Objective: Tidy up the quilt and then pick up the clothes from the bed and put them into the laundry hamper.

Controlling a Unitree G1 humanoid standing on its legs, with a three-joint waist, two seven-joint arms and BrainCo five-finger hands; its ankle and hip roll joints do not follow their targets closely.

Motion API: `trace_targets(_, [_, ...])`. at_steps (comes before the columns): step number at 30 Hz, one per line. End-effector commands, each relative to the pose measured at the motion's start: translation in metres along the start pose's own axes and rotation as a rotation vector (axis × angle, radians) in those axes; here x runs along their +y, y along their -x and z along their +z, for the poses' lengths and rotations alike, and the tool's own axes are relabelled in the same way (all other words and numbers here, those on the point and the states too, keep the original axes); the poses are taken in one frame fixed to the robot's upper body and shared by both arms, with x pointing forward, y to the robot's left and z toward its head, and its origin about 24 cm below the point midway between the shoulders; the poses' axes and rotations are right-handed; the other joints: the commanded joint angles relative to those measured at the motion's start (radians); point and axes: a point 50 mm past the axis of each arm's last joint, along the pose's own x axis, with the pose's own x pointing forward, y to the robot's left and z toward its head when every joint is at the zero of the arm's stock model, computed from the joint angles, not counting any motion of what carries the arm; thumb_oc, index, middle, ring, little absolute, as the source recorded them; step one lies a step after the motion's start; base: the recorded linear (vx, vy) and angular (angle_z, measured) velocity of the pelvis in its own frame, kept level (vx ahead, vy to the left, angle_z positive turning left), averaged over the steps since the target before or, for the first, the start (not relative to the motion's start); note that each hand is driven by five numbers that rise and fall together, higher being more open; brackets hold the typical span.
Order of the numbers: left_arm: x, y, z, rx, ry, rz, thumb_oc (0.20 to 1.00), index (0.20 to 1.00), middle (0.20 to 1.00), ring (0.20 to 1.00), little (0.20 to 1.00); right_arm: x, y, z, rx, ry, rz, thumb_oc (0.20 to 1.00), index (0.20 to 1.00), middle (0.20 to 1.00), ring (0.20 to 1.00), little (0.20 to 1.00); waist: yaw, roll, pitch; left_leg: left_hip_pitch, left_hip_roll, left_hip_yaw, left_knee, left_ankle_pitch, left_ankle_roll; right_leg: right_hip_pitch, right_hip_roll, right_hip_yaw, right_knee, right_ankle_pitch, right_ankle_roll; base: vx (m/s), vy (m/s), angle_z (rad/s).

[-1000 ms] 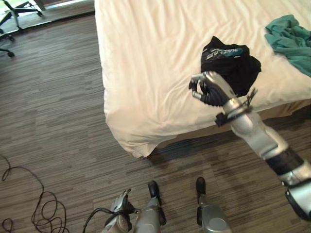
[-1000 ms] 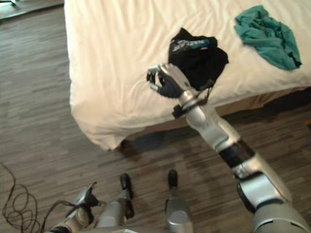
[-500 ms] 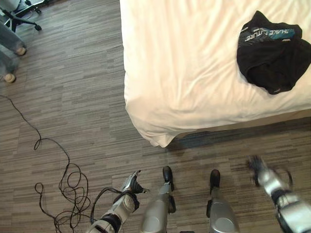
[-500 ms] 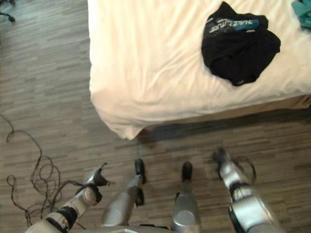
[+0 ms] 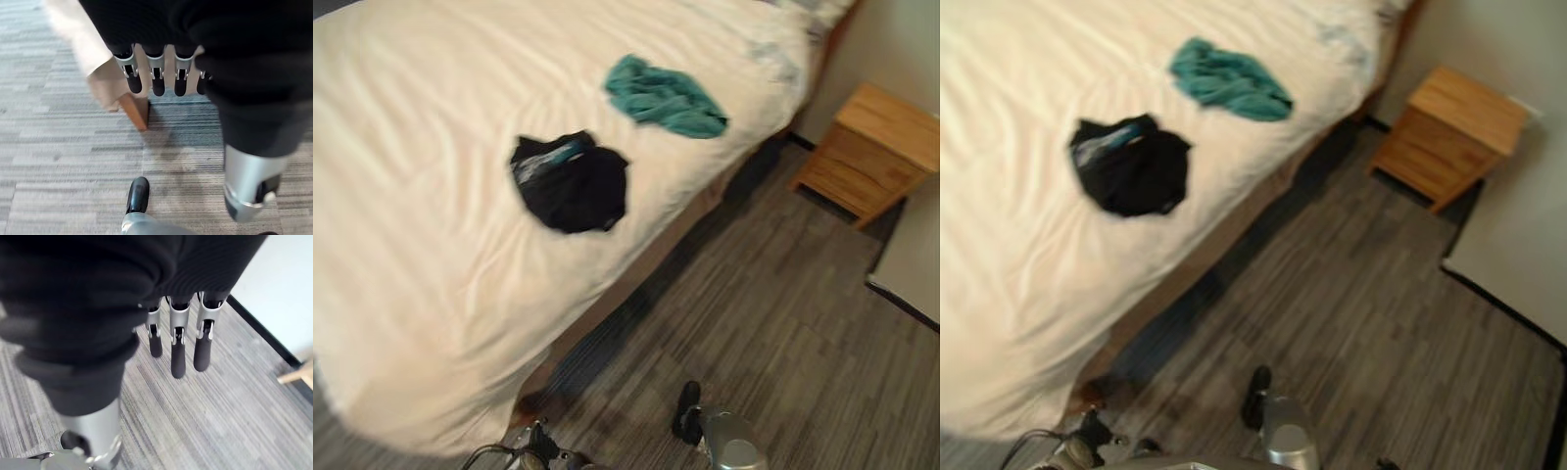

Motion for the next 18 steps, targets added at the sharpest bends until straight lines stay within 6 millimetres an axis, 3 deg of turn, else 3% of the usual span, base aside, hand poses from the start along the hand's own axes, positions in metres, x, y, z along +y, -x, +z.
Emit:
trace_targets(1, [0.019,-0.003,0.035,-0.120,-0.038,0.071,1.000,1.000,1.000,1.000,1.000,-0.027,-0.004,0.038,-0.124,0.094,-0.079,1.000,1.000,1.000,1.000,1.000,0.053,-0.044,0.048,-0.154,-0.114,-0.193,0.365,0.006,0.051,0.187,0.029,0.139,-0.200,-0.064,0.059,0.18,-0.133,-1.63])
trace_targets(2, [0.020,-0.003,0.035,-0.120,-0.038,0.072,1.000,1.000,1.000,1.000,1.000,-0.027,-0.004,0.038,-0.124,0.093,-0.078,1.000,1.000,1.000,1.000,1.000,0.050,-0.041,0.048,-0.164,-0.109,-0.198,0.379,-0.003,0.053,0.185,0.031,0.136,-0.202,-0.065,0.059,0.25,0.026,-1.38])
trace_targets(3, [0.016,-0.002,0.049,-0.170,-0.023,0.088,1.000,1.000,1.000,1.000,1.000,-0.024,-0.003,0.062,-0.198,0.147,-0.083,1.000,1.000,1.000,1.000,1.000,0.100,-0.058,0.054,-0.294,-0.280,-0.343,0.377,-0.078,0.105,0.211,0.017,0.238,-0.240,-0.040,0.087,0.24,0.145,-1.61])
trace_targets(4, [0.014,-0.001,0.055,-0.191,-0.010,0.096,1.000,1.000,1.000,1.000,1.000,-0.022,-0.002,0.074,-0.236,0.171,-0.086,1.000,1.000,1.000,1.000,1.000,0.118,-0.059,0.056,-0.325,-0.314,-0.381,0.341,-0.099,0.110,0.228,0.009,0.293,-0.257,-0.038,0.101,0.36,0.177,-1.74])
trace_targets(6, [0.014,-0.001,0.059,-0.202,0.006,0.105,1.000,1.000,1.000,1.000,1.000,-0.021,0.000,0.083,-0.269,0.192,-0.086,1.000,1.000,1.000,1.000,1.000,0.124,-0.056,0.057,-0.330,-0.302,-0.395,0.279,-0.106,0.112,0.243,0.005,0.331,-0.265,-0.044,0.109,0.25,0.090,-2.03])
trace_targets(7, [0.015,-0.001,0.065,-0.223,0.011,0.115,1.000,1.000,1.000,1.000,1.000,-0.019,0.001,0.089,-0.297,0.208,-0.085,1.000,1.000,1.000,1.000,1.000,0.127,-0.050,0.055,-0.323,-0.282,-0.397,0.163,-0.117,0.116,0.263,-0.003,0.350,-0.277,-0.056,0.122,0.49,0.201,-1.50])
trace_targets(8, [0.016,0.001,0.075,-0.262,0.009,0.130,1.000,1.000,1.000,1.000,1.000,-0.018,0.004,0.101,-0.349,0.230,-0.090,1.000,1.000,1.000,1.000,1.000,0.149,-0.025,0.043,-0.309,-0.294,-0.450,-0.106,-0.065,0.111,0.305,0.007,0.386,-0.300,-0.072,0.135,0.66,0.270,-0.82])
trace_targets(9, [0.018,0.001,0.079,-0.282,0.013,0.140,1.000,1.000,1.000,1.000,1.000,-0.018,0.004,0.102,-0.353,0.244,-0.093,1.000,1.000,1.000,1.000,1.000,0.165,-0.015,0.038,-0.307,-0.323,-0.508,-0.211,-0.009,0.105,0.320,0.018,0.411,-0.300,-0.083,0.134,0.67,0.275,-0.55])
trace_targets(10, [0.019,0.002,0.083,-0.295,-0.007,0.143,1.000,1.000,1.000,1.000,1.000,-0.018,0.003,0.100,-0.353,0.249,-0.094,1.000,1.000,1.000,1.000,1.000,0.172,-0.009,0.030,-0.328,-0.334,-0.554,-0.250,0.020,0.095,0.338,0.025,0.431,-0.293,-0.099,0.134,0.49,0.171,-0.65])
trace_targets(11, [0.016,0.002,0.081,-0.288,-0.011,0.132,1.000,1.000,1.000,1.000,1.000,-0.016,0.003,0.097,-0.341,0.247,-0.090,1.000,1.000,1.000,1.000,1.000,0.165,-0.007,0.019,-0.317,-0.340,-0.575,-0.269,0.014,0.104,0.348,0.026,0.454,-0.270,-0.119,0.136,0.50,0.176,-0.86])
trace_targets(13, [0.015,0.001,0.080,-0.281,-0.026,0.128,1.000,1.000,1.000,1.000,1.000,-0.014,0.003,0.093,-0.333,0.237,-0.085,1.000,1.000,1.000,1.000,1.000,0.162,-0.013,0.013,-0.305,-0.344,-0.566,-0.263,0.011,0.110,0.357,0.019,0.472,-0.237,-0.137,0.138,0.40,0.191,-0.85])
trace_targets(14, [0.013,0.000,0.073,-0.247,-0.039,0.117,1.000,1.000,1.000,1.000,1.000,-0.014,0.001,0.086,-0.298,0.186,-0.093,1.000,1.000,1.000,1.000,1.000,0.147,-0.032,0.007,-0.273,-0.369,-0.540,-0.236,-0.021,0.147,0.309,0.006,0.506,-0.054,-0.121,0.172,0.41,0.221,-0.88])
trace_targets(15, [0.014,0.000,0.069,-0.228,-0.043,0.118,1.000,1.000,1.000,1.000,1.000,-0.015,0.001,0.084,-0.281,0.170,-0.103,1.000,1.000,1.000,1.000,1.000,0.137,-0.033,0.014,-0.237,-0.369,-0.517,-0.244,-0.040,0.158,0.237,-0.003,0.506,0.073,-0.066,0.205,0.41,0.220,-0.97])
trace_targets(16, [0.014,0.000,0.070,-0.228,-0.043,0.118,1.000,1.000,1.000,1.000,1.000,-0.015,0.001,0.084,-0.281,0.170,-0.104,1.000,1.000,1.000,1.000,1.000,0.139,-0.031,0.011,-0.240,-0.367,-0.516,-0.245,-0.038,0.157,0.233,-0.001,0.508,0.073,-0.064,0.204,0.23,0.083,-1.24])
trace_targets(17, [0.017,-0.001,0.068,-0.218,-0.042,0.127,1.000,1.000,1.000,1.000,1.000,-0.019,0.000,0.084,-0.266,0.153,-0.121,1.000,1.000,1.000,1.000,1.000,0.129,-0.031,0.026,-0.204,-0.362,-0.488,-0.248,-0.054,0.169,0.165,-0.025,0.489,0.192,0.023,0.243,0.21,0.108,-1.19])
trace_targets(18, [0.019,-0.001,0.068,-0.214,-0.054,0.134,1.000,1.000,1.000,1.000,1.000,-0.019,0.000,0.084,-0.258,0.128,-0.126,1.000,1.000,1.000,1.000,1.000,0.117,-0.018,0.034,-0.167,-0.353,-0.470,-0.261,-0.063,0.177,0.105,-0.045,0.452,0.273,0.061,0.245,0.53,0.272,-1.17])
